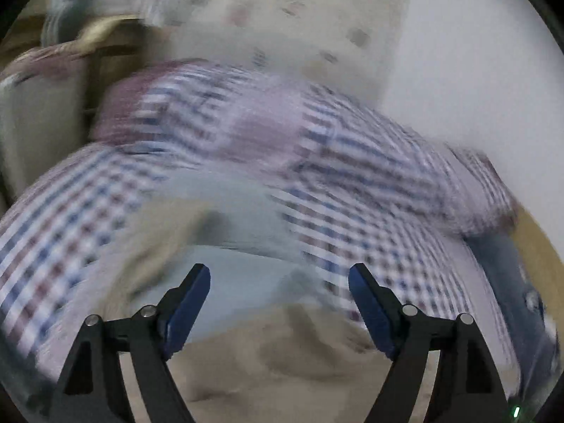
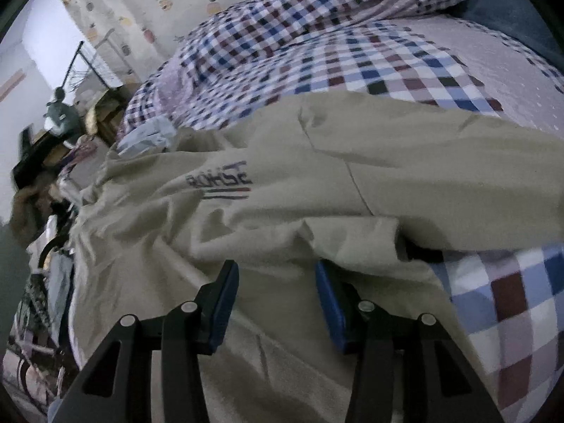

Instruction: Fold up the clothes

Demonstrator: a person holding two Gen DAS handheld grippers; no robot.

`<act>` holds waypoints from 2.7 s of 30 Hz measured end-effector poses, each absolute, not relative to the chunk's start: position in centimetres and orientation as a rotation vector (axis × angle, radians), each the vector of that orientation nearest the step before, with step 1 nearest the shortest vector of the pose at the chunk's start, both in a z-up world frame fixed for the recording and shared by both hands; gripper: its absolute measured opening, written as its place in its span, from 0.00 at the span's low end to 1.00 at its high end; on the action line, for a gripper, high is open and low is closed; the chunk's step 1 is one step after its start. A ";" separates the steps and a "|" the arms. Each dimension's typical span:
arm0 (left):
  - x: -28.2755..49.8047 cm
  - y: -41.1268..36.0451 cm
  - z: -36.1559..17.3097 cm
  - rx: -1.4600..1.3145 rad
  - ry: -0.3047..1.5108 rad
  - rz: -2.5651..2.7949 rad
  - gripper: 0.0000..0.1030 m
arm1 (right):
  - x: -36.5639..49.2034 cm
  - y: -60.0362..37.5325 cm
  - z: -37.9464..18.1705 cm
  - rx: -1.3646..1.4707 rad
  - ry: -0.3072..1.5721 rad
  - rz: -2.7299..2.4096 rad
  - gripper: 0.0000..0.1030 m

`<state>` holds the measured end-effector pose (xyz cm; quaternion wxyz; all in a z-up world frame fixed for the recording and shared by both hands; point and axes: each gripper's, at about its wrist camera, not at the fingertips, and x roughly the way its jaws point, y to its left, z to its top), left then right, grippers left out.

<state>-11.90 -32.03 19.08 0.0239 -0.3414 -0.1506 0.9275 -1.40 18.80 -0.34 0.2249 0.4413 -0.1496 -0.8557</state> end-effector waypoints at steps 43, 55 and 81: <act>-23.4 -20.7 13.5 -1.338 0.196 2.316 0.09 | -24.0 16.8 4.9 1.079 0.340 -2.281 0.02; -31.9 -15.8 13.4 -1.243 0.303 2.591 0.09 | -26.9 17.7 7.9 1.005 0.475 -2.607 0.02; -39.0 -15.7 6.3 -1.467 0.165 2.803 0.58 | -35.9 15.3 3.6 1.203 0.497 -2.858 0.51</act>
